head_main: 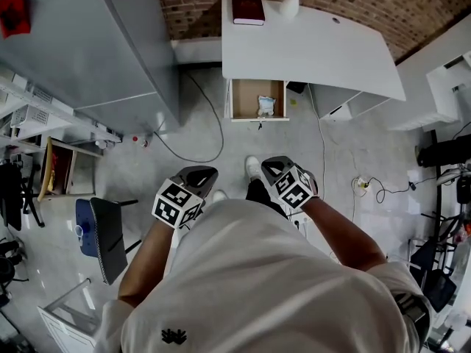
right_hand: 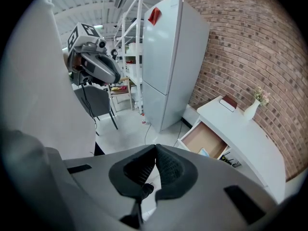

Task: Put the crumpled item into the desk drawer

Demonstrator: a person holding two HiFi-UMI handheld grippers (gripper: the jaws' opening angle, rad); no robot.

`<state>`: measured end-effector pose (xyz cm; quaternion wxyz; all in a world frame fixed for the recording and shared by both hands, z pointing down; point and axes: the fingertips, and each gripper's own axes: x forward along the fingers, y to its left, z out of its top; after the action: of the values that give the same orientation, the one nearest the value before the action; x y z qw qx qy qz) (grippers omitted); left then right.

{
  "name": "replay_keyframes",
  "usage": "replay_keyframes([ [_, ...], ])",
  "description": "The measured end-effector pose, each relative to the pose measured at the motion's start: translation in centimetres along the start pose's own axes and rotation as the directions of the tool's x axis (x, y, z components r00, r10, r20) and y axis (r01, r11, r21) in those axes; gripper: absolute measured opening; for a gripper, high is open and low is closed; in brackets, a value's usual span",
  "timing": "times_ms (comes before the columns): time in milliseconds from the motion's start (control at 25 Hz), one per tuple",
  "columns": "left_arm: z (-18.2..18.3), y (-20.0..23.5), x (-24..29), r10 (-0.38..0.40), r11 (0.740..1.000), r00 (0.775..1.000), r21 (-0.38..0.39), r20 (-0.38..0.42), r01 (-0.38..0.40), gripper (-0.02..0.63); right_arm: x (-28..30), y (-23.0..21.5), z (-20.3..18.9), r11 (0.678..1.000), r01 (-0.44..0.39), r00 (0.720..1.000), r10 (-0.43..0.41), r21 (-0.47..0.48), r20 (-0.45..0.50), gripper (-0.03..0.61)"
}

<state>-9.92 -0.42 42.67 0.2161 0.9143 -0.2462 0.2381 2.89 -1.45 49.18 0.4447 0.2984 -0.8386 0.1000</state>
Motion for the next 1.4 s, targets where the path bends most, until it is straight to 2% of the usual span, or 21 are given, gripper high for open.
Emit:
replay_keyframes([
  [720,-0.3,0.4,2.2,-0.028,1.000,0.999,-0.006,-0.037,0.028,0.029,-0.1,-1.7,-0.5,0.999,0.005,1.000,-0.006,0.033,0.024,0.029],
  [1000,-0.3,1.8,3.4,-0.015,1.000,0.999,-0.024,-0.049,0.014,0.029,0.9,-3.2,-0.4,1.000,-0.005,0.999,0.004,0.023,0.032,0.029],
  [1200,1.1,3.6,4.7,0.009,0.999,0.998,-0.041,-0.058,-0.012,0.029,2.0,-5.5,0.6,1.000,-0.026,0.999,0.026,-0.003,0.042,0.029],
  [1400,4.0,5.5,7.5,0.025,0.999,0.998,-0.039,-0.065,-0.028,0.029,3.1,-9.3,1.2,0.999,-0.049,0.997,0.050,-0.019,0.052,0.029],
])
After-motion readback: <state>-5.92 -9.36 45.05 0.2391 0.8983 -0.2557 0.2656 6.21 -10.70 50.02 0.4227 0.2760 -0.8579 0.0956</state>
